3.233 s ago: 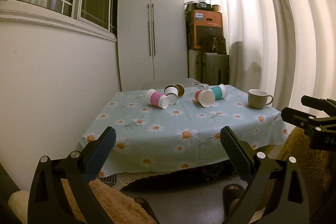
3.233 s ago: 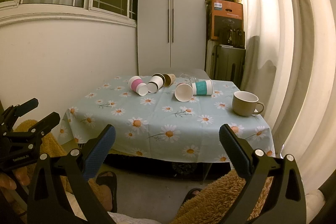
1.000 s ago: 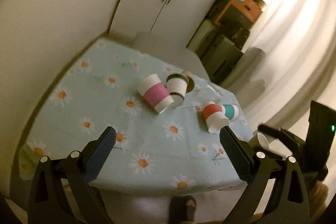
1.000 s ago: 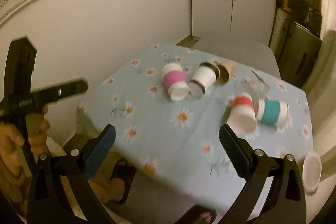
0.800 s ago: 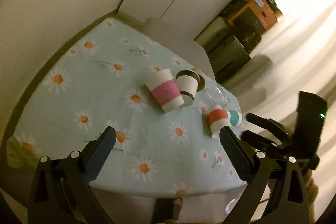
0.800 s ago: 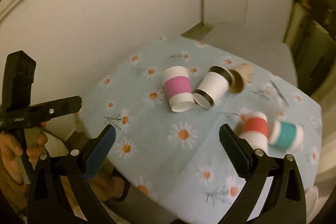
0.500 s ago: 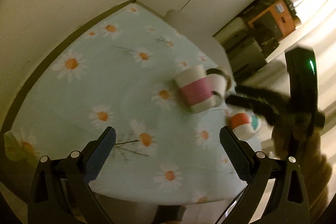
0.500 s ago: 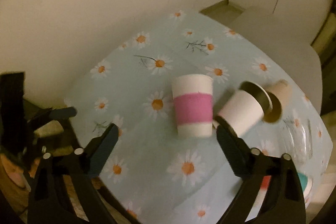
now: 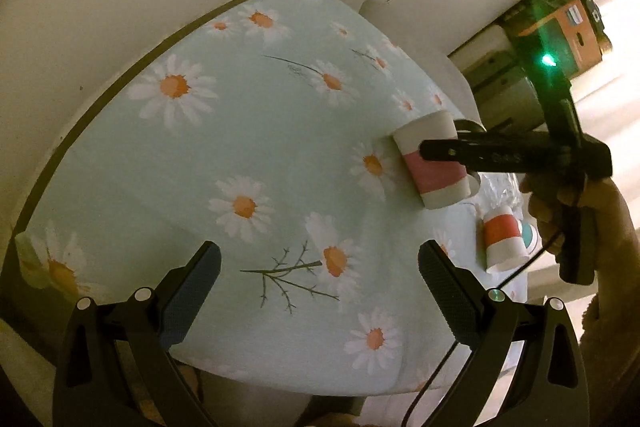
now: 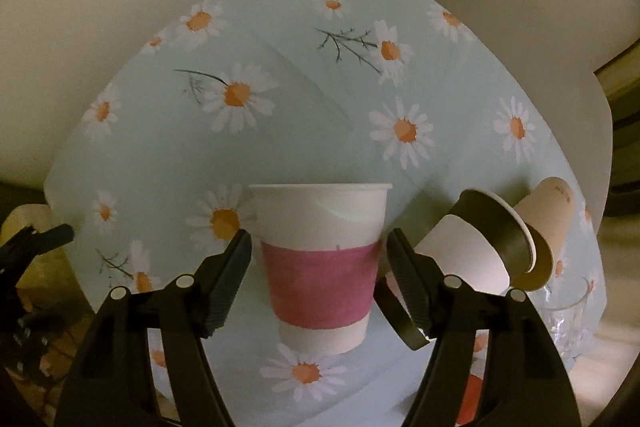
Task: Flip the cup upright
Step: 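Close the right gripper on the pink-banded cup's side, then rotate the held pink-banded cup upright and lower it onto the tablecloth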
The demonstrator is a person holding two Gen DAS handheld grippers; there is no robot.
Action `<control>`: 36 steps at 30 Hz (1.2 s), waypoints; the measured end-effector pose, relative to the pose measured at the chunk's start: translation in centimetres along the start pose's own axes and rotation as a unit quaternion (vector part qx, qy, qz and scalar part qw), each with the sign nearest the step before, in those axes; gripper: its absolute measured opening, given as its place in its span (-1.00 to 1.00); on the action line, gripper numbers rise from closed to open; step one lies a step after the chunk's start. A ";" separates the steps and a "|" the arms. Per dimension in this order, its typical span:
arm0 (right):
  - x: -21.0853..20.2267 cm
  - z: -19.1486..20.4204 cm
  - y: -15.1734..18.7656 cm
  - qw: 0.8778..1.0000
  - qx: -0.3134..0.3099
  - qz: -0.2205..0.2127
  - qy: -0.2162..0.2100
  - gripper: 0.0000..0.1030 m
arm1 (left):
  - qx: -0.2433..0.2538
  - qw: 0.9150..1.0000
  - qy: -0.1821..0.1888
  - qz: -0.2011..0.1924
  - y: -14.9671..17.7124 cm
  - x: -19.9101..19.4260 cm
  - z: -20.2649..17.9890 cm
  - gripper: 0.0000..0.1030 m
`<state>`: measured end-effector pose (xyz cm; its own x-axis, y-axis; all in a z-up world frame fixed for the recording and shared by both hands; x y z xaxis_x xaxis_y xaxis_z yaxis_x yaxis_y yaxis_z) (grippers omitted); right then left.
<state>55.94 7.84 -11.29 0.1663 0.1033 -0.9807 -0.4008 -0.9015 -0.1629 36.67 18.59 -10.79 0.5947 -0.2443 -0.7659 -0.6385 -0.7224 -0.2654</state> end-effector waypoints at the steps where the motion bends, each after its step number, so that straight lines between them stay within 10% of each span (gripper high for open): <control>1: 0.2 0.0 0.0 1.000 0.001 0.003 0.003 0.36 | 0.002 1.000 0.002 0.001 0.1 0.0 -0.1 0.87; 17: 1.9 1.1 1.1 0.999 0.013 0.029 0.012 0.25 | 0.004 1.000 0.009 0.003 0.8 0.0 -0.7 0.87; 36: -8.5 3.9 8.0 0.995 0.092 -0.021 -0.025 0.25 | -0.010 0.999 0.030 0.009 1.7 -0.5 -0.7 0.87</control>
<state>47.82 1.32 -4.66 0.1427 0.1637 -0.9761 -0.5540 -0.8041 -0.2159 35.59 16.98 -10.41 0.6119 -0.2961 -0.7334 -0.6397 -0.7306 -0.2388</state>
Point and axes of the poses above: each gripper's, at about its wrist camera, not at the fingertips, and x roughly the way its jaws point, z to its left, y to its underside, the point moved 4 cm from there along x, roughly the way its jaws point, and after that the axes turned 12 degrees about -x, right-handed, at the moved point
